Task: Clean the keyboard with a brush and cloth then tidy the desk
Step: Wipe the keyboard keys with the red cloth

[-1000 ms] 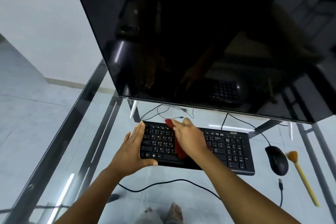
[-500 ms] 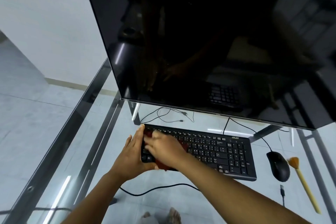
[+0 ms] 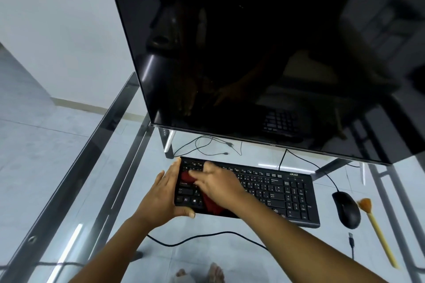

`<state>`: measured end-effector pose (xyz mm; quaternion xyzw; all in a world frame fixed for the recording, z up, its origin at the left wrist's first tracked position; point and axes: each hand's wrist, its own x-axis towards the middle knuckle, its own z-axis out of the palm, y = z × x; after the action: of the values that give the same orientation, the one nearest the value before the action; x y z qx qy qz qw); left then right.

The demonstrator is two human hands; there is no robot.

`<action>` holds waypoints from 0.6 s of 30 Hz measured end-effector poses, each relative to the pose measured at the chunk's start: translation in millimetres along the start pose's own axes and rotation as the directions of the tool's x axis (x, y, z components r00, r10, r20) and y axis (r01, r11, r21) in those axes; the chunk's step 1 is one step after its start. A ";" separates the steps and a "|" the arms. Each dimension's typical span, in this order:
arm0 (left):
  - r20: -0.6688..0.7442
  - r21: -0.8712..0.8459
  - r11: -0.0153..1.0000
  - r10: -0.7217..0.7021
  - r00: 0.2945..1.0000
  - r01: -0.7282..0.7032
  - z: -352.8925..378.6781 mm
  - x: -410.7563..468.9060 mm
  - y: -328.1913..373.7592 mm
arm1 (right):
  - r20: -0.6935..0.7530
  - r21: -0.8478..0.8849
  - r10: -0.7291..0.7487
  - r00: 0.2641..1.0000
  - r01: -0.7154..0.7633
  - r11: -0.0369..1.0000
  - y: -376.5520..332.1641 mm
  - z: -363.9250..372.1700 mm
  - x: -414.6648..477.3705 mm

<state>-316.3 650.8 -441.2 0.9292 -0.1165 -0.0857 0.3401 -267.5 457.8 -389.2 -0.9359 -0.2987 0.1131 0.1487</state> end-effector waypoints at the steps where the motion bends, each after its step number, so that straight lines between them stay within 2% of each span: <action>1: -0.002 0.000 1.000 0.000 1.000 0.000 0.1 -0.1 0.0 | -0.039 0.009 0.045 0.998 -0.044 0.999 4.7 -0.1 -1.0; 3: -0.009 0.000 1.000 0.004 1.000 -0.004 1.4 -0.7 -1.3 | 0.009 0.039 -0.010 1.000 0.010 0.999 -5.7 5.7 -10.6; 5: -0.021 0.024 0.999 0.024 0.999 -0.024 2.6 -1.0 -4.2 | 0.163 0.058 -0.158 0.974 0.150 0.987 -27.0 12.0 -27.2; 6: -0.022 0.038 0.999 0.033 0.999 -0.033 2.5 -0.8 -5.2 | 0.205 0.074 -0.178 0.962 0.166 0.983 -28.5 11.2 -30.5; 12: -0.008 0.030 0.999 0.025 1.000 -0.025 0.5 -0.2 -1.6 | 0.102 0.048 0.002 0.995 -0.007 0.999 24.5 -5.6 -43.0; 18: -0.023 0.075 0.996 0.047 0.999 -0.045 4.1 -1.7 -5.8 | 0.122 0.152 -0.065 0.990 0.046 0.987 -24.5 17.4 -27.9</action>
<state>-318.0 653.0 -447.9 0.9393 -0.1368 -0.0617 0.3085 -307.8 463.9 -393.5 -0.9044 -0.3241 0.1901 0.2020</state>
